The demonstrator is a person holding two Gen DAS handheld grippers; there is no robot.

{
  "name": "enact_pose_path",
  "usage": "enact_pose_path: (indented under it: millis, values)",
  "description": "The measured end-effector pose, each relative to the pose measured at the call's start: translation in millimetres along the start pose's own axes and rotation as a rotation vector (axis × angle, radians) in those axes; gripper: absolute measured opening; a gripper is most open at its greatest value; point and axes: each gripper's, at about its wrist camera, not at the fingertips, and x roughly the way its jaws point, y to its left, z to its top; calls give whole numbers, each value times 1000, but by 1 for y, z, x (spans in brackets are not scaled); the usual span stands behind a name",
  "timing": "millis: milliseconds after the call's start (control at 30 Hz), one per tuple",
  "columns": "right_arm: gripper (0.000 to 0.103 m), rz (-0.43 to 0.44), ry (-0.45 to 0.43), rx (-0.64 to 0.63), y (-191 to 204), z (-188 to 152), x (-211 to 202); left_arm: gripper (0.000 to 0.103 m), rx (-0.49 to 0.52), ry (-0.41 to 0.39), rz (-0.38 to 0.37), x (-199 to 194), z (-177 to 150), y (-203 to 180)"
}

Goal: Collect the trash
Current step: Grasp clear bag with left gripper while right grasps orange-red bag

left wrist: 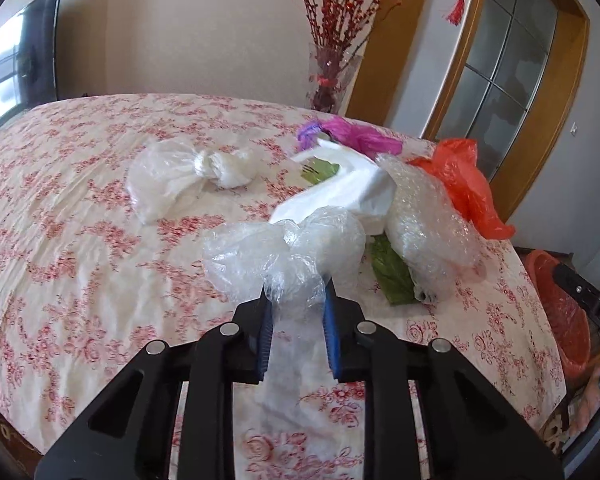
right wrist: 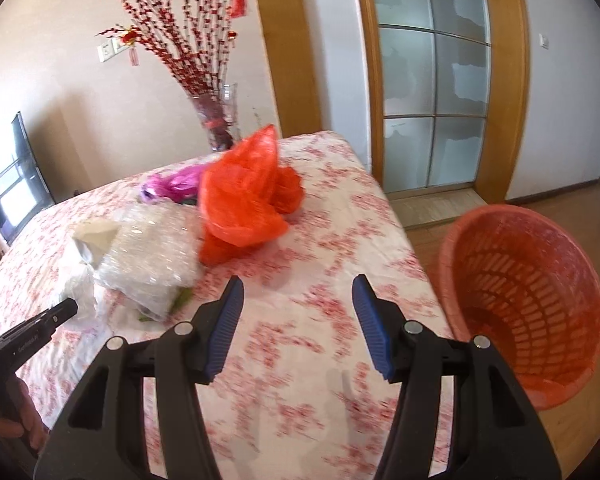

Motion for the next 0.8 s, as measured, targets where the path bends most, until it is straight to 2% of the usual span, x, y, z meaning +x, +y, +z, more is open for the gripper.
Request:
enact_pose_path:
  millis: [67, 200, 333, 467, 533, 600, 667, 800]
  values:
    - [53, 25, -6, -10, 10, 7, 4, 21, -9, -11, 4, -7, 1, 6]
    - [40, 70, 0, -32, 32, 21, 18, 21, -27, -26, 20, -16, 3, 18]
    - [38, 107, 4, -49, 55, 37, 36, 21, -44, -36, 30, -21, 7, 27]
    - [33, 100, 30, -54, 68, 50, 58, 21, -57, -37, 35, -19, 11, 35]
    - [28, 75, 49, -55, 69, 53, 70, 21, -59, -36, 35, -19, 12, 36]
    - [9, 59, 83, -47, 65, 53, 83, 21, -60, -34, 33, -19, 13, 36]
    - [3, 61, 106, -34, 57, 52, 88, 21, -58, -35, 29, -19, 14, 36]
    - [2, 75, 68, -23, 44, 52, 72, 21, -51, -39, 13, -20, 17, 31]
